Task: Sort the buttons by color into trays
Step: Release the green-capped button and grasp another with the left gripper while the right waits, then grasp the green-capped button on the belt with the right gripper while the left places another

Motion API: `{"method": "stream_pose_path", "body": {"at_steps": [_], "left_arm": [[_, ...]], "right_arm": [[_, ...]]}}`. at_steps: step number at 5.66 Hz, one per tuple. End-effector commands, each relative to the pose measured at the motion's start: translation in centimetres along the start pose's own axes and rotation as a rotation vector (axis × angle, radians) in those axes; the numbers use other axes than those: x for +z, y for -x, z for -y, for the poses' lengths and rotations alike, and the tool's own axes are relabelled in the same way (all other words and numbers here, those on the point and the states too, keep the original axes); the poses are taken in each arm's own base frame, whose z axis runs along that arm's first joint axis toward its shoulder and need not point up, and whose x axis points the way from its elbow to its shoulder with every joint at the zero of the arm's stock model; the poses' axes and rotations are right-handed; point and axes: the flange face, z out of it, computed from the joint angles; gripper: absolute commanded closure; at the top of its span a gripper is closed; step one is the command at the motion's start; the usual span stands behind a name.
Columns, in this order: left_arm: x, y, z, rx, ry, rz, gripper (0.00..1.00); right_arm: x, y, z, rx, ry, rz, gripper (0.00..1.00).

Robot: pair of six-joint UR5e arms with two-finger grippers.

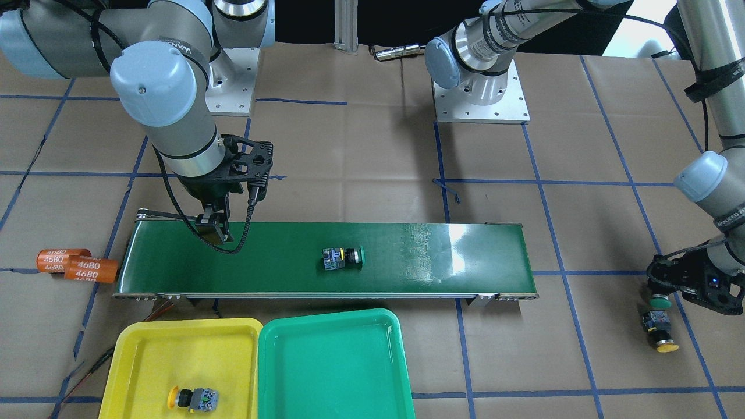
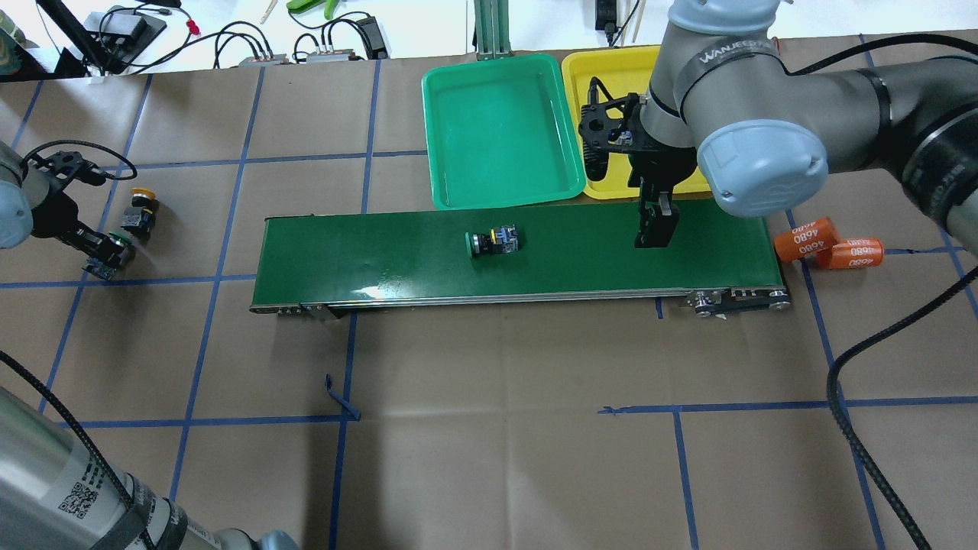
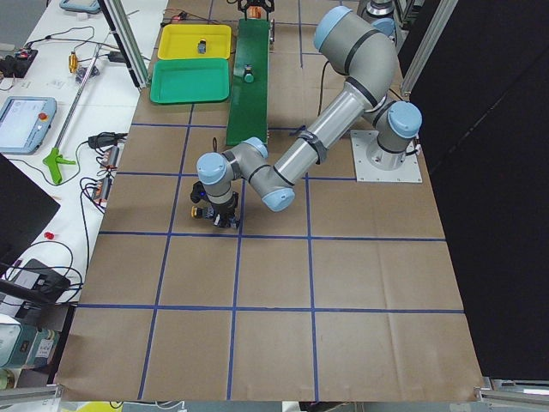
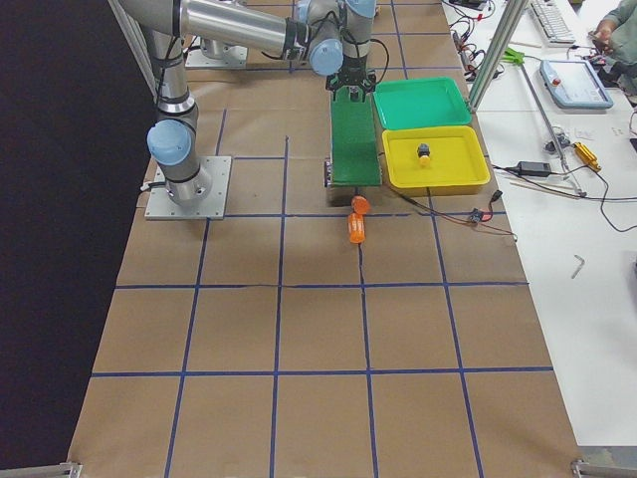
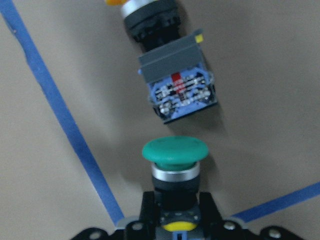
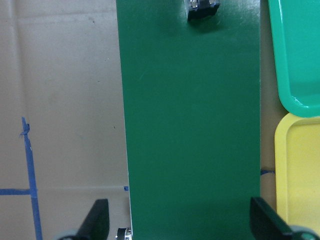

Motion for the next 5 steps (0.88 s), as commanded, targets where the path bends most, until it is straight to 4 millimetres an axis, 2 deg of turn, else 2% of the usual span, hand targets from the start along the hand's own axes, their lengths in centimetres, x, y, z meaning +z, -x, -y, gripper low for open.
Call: {"method": "stream_pose_path", "body": {"at_steps": [1,2,3,4,5], "left_arm": [[-4.1,-1.8,0.4,0.054,-0.015,0.01,0.99],[-8.4,-6.8,1.7,0.153,0.007,-0.035,0.99],[-13.1,-13.7,4.9,0.268,0.0,-0.017,0.99],[-14.6,-20.4,8.5,0.419,-0.001,0.001,0.98],[-15.3,-27.7,11.6,0.615,0.004,0.005,0.98]], "right_arm": [[1.1,-0.9,0.6,-0.013,-0.006,-0.023,0.0],[2.2,-1.1,2.3,-0.044,-0.009,-0.039,0.0],[4.3,-1.8,4.0,-0.065,-0.011,-0.057,0.0],[6.0,-2.1,4.7,-0.075,-0.011,-0.046,0.0],[7.2,-2.1,4.7,-0.073,-0.007,-0.028,0.0]]}}
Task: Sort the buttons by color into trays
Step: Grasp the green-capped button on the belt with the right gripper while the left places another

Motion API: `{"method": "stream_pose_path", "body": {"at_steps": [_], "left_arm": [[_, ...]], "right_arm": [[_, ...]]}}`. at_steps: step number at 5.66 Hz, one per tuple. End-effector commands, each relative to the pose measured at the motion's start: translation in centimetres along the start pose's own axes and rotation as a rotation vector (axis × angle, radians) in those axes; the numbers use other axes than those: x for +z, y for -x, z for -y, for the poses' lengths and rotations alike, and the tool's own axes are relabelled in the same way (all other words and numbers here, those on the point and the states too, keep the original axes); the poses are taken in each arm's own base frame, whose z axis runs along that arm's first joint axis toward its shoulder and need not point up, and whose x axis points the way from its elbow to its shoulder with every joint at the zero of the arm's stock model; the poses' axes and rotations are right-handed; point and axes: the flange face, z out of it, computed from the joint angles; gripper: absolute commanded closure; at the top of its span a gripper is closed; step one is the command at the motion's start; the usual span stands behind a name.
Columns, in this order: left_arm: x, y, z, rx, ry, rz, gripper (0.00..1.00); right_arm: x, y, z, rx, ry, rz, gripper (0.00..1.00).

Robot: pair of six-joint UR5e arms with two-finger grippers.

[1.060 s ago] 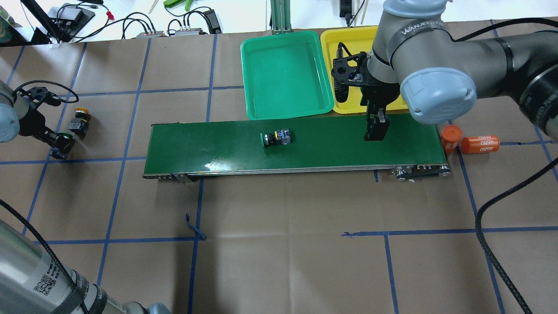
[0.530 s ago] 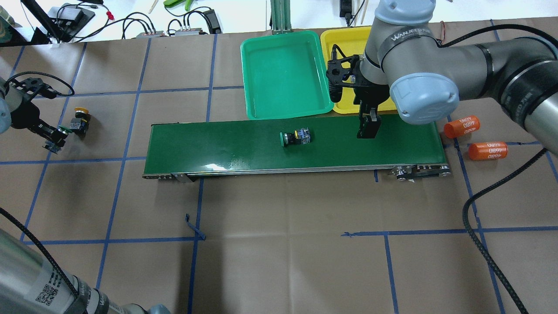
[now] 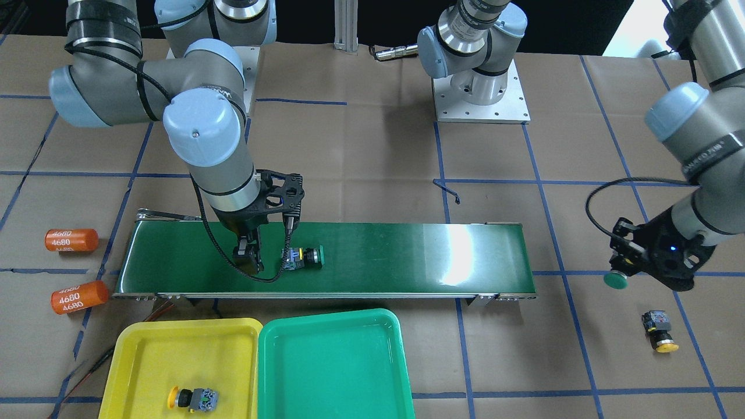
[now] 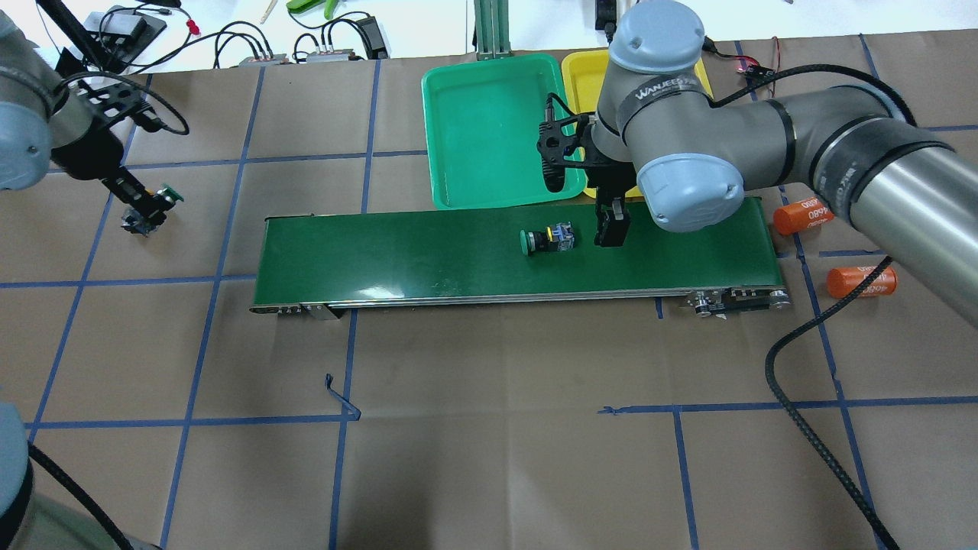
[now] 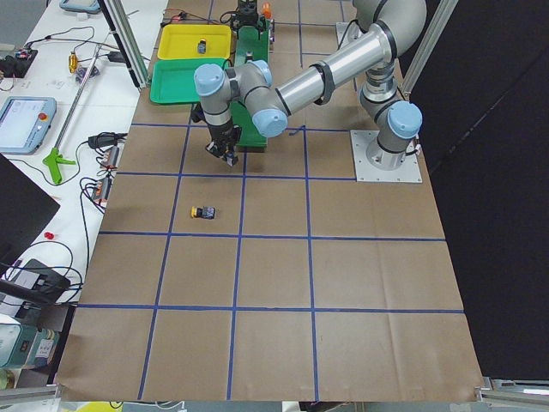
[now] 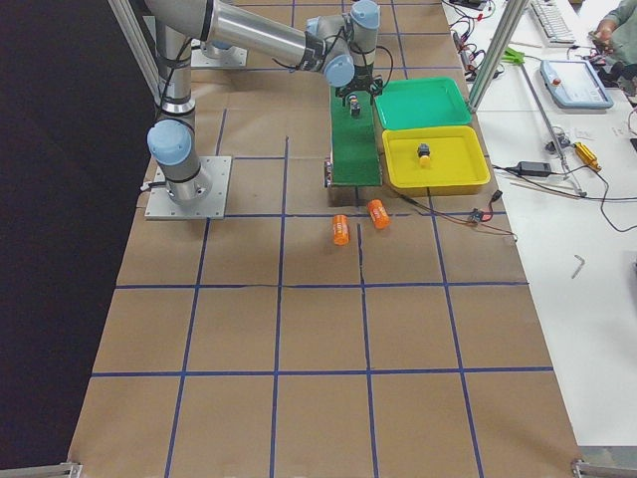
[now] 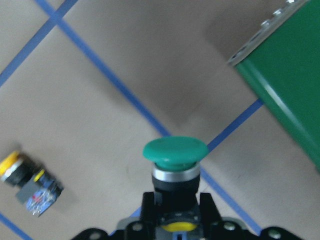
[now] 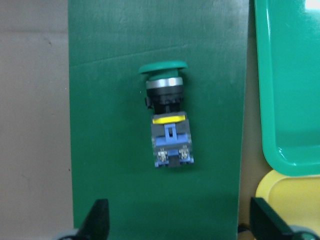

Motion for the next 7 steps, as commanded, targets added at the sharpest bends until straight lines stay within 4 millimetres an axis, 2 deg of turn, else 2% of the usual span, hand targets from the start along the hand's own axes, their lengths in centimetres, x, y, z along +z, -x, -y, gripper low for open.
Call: {"method": "stream_pose_path", "body": {"at_steps": [1,2,3,4,5,6,7], "left_arm": [[0.8,-11.0,9.7,0.322,0.038,-0.041,0.98],[3.7,-15.3,11.8,0.415,0.07,-0.081,0.99],[6.0,-16.1,12.9,0.532,0.054,-0.055,0.99],[7.1,-16.2,12.7,0.535,0.056,-0.066,0.95],[7.6,-16.5,12.8,0.54,0.057,-0.074,0.33],[6.8,-16.2,12.6,0.537,0.059,-0.065,0.01],[5.0,-14.8,11.8,0.496,0.042,-0.033,0.01]], "right_arm": [[2.5,0.8,0.0,-0.004,0.007,0.038,0.0],[3.1,1.1,0.0,-0.007,0.008,0.048,0.0],[3.3,0.9,-0.9,-0.028,0.011,0.052,0.0],[3.2,0.8,-1.3,-0.037,0.026,0.049,0.27],[3.1,0.2,-2.9,-0.066,0.026,0.044,0.36],[2.9,-0.8,-6.2,-0.064,0.022,0.042,0.49],[2.5,-1.2,-7.8,-0.081,0.028,0.039,0.75]]}}
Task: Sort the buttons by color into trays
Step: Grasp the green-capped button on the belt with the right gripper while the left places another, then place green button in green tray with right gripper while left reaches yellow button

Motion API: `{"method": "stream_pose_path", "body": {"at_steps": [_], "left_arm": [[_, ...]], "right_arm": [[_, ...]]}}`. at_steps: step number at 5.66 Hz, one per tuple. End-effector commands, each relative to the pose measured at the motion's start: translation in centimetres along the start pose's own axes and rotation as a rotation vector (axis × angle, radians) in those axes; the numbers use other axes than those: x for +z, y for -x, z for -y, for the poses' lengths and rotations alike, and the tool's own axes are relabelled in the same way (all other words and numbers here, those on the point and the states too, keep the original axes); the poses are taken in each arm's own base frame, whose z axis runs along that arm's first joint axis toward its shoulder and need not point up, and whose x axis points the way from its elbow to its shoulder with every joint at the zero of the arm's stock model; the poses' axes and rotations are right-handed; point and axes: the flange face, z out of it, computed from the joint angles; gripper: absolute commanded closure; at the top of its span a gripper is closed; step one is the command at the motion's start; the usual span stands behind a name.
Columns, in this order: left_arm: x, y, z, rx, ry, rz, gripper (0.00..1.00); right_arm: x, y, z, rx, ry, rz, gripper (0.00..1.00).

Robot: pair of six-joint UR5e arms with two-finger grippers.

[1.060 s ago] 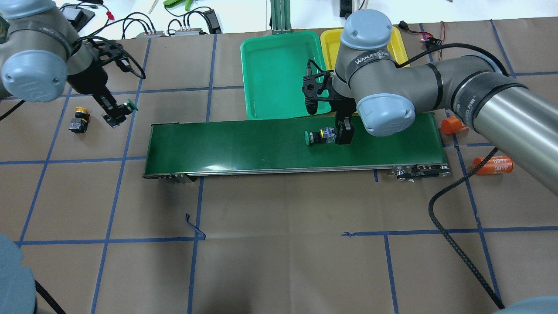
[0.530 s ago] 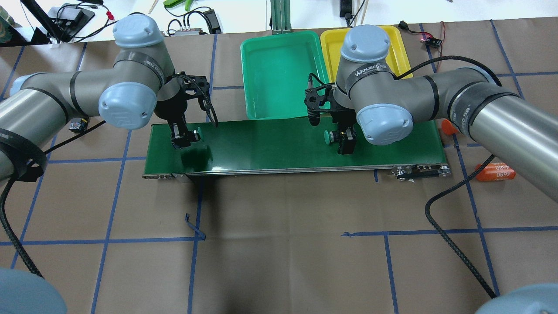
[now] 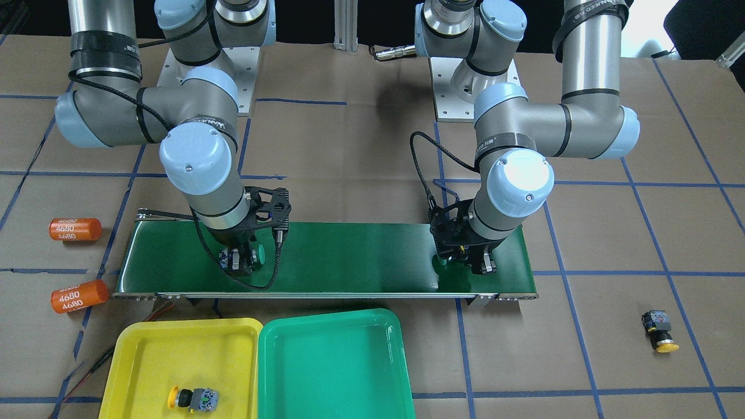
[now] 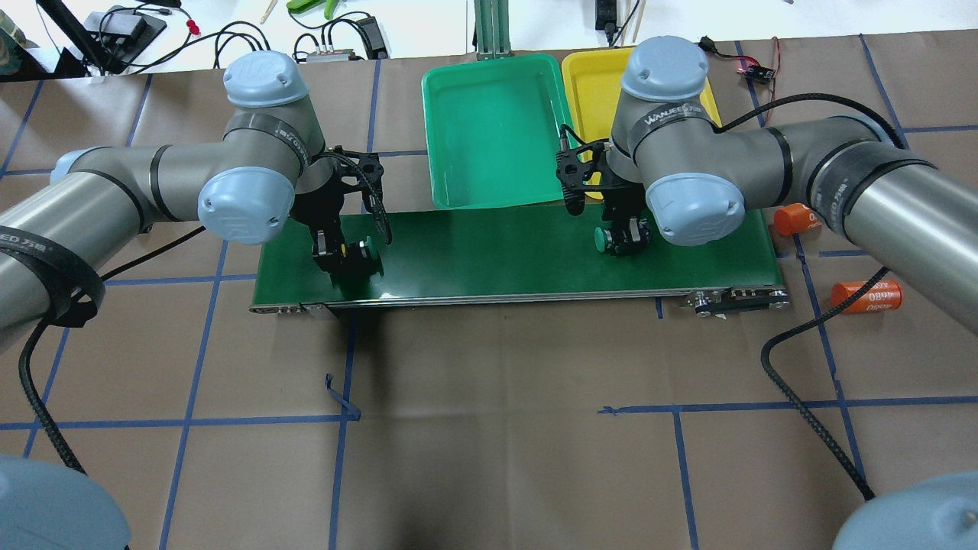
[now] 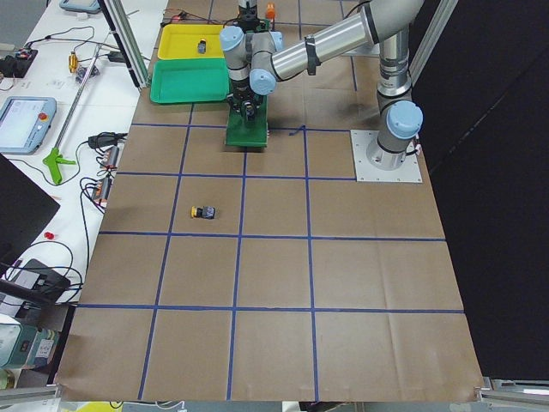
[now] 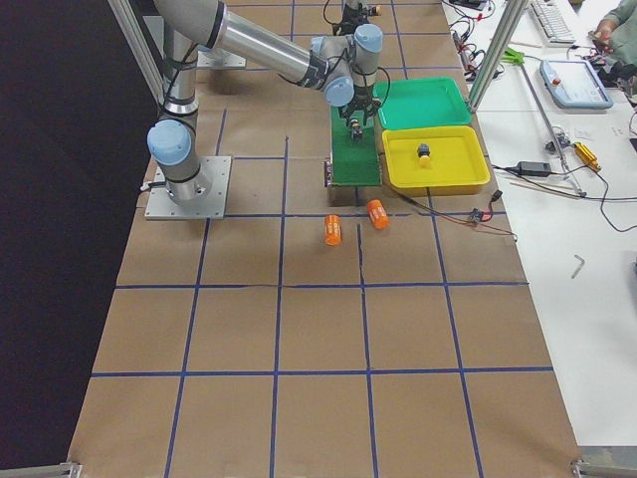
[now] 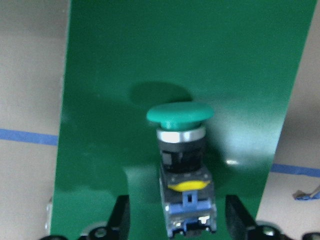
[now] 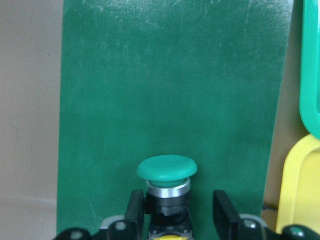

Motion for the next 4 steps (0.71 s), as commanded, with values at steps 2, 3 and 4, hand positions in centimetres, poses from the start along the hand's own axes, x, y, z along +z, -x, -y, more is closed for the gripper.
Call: {"method": "stream_pose_path", "body": {"at_steps": [2,3,4], "left_arm": [[-2.3,5.5,-13.3,-0.279,-0.036,0.051,0.01],[-0.5,6.5,-20.3,-0.395,-0.043,0.02,0.01],[0.2,7.9,-25.6,-0.495,-0.056,0.059,0.01]], "right_arm": [[-1.9,-0.5,-4.0,0.009,0.068,-0.026,0.92],[-5.8,0.1,-4.2,0.019,0.09,-0.092,0.92],[-9.3,-1.3,-4.1,0.031,0.089,-0.163,0.92]]}}
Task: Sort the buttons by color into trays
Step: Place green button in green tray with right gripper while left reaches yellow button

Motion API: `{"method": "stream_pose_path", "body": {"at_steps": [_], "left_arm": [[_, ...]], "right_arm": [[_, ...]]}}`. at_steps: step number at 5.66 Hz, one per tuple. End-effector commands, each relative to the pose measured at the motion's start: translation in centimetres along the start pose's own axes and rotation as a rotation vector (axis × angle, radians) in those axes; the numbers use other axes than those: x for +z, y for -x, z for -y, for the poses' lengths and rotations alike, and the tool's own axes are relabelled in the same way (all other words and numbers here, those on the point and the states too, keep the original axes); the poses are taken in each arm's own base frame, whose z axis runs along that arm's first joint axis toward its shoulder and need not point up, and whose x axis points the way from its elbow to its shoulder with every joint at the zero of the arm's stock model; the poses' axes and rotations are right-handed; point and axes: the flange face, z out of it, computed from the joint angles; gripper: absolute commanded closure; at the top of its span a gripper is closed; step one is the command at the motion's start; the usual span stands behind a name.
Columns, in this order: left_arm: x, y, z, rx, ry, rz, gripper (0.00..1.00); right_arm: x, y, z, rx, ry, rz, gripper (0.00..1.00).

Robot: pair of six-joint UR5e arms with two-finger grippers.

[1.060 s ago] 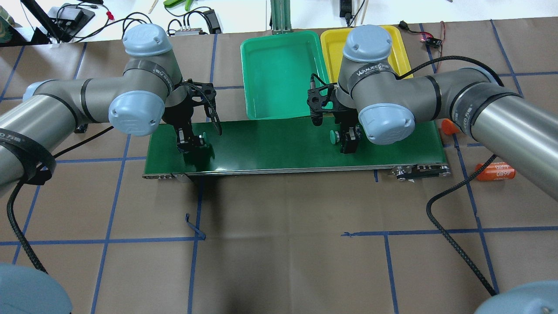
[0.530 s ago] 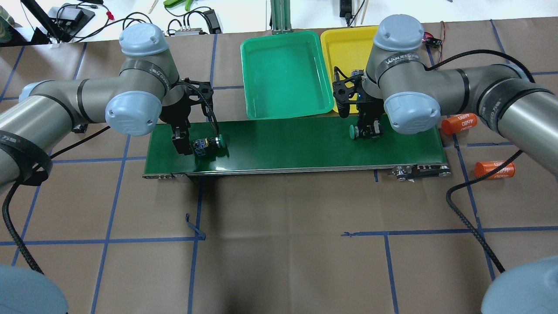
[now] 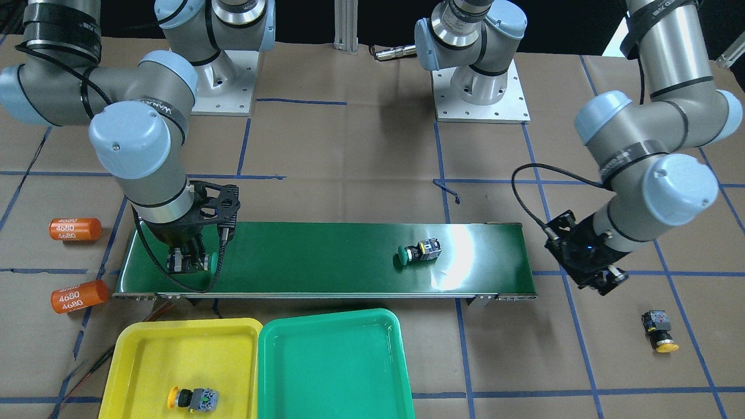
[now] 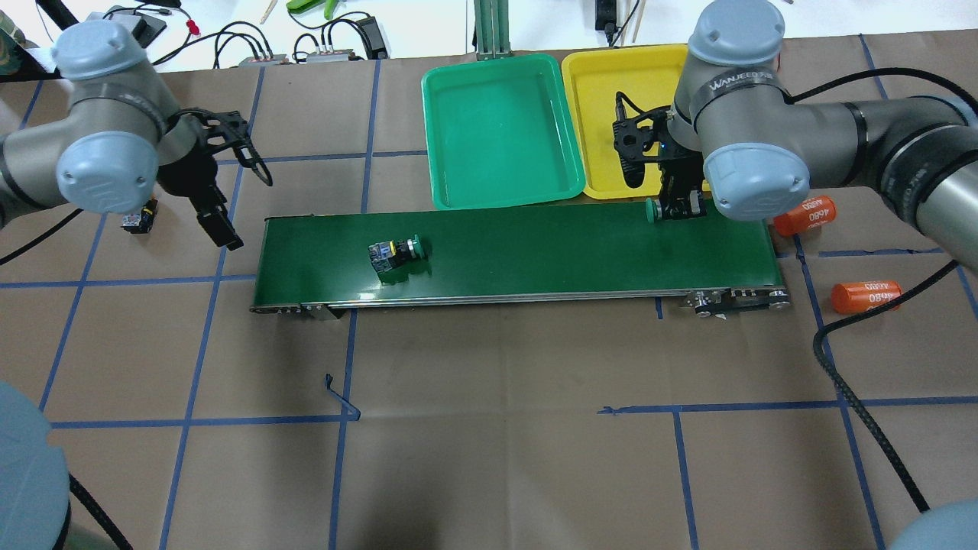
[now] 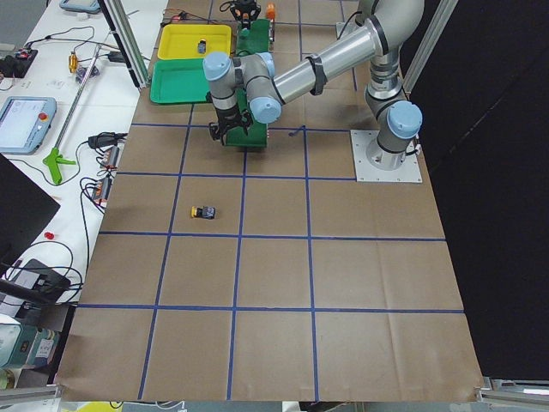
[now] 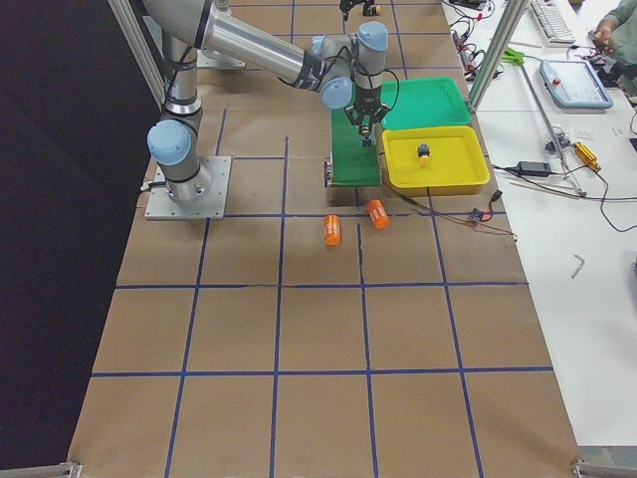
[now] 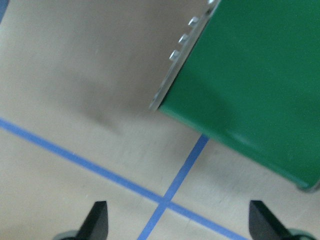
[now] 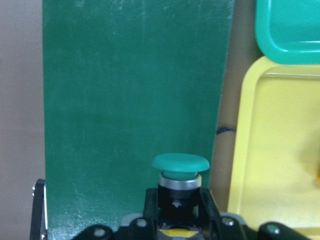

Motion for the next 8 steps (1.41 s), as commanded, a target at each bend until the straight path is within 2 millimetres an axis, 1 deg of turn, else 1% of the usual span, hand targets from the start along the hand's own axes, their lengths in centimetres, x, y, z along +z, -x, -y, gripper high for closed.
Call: {"method": "stream_pose_path", "body": {"at_steps": [1,2,3,4,5,6,7,8], "left_arm": [[3.2,7.1,-7.1,-0.167,-0.019,0.095,0.01],[4.8,11.8,-9.8,-0.292,-0.031,0.12,0.01],[5.0,14.3,-11.2,-0.452,-0.045,0.138,0.01],[6.1,15.6,-11.6,-0.566,-0.064,0.18,0.01],[8.5,16.0,-11.4,-0.62,-0.068,0.167,0.01],[9.2,16.0,-11.1,-0.683,-0.077,0.149,0.01],[9.9,15.8,-10.9,-0.695,-0.076,0.134,0.02],[9.6,15.9,-10.9,-0.689,-0.074,0.142,0.38]], "right_arm": [[-3.9,-4.6,0.5,0.055,-0.011,-0.072,0.92],[-3.0,-8.7,3.2,0.065,-0.037,-0.088,0.92],[-1.1,-12.6,8.3,0.074,-0.066,-0.1,0.92],[1.7,-16.1,12.7,0.102,-0.081,-0.109,0.92],[4.0,-17.8,16.4,0.122,-0.109,-0.108,0.92],[6.3,-17.7,18.2,0.137,-0.149,-0.074,0.88],[7.5,-17.5,18.3,0.126,-0.15,-0.058,0.33],[7.4,-17.2,18.5,0.131,-0.181,-0.041,0.0]]}}
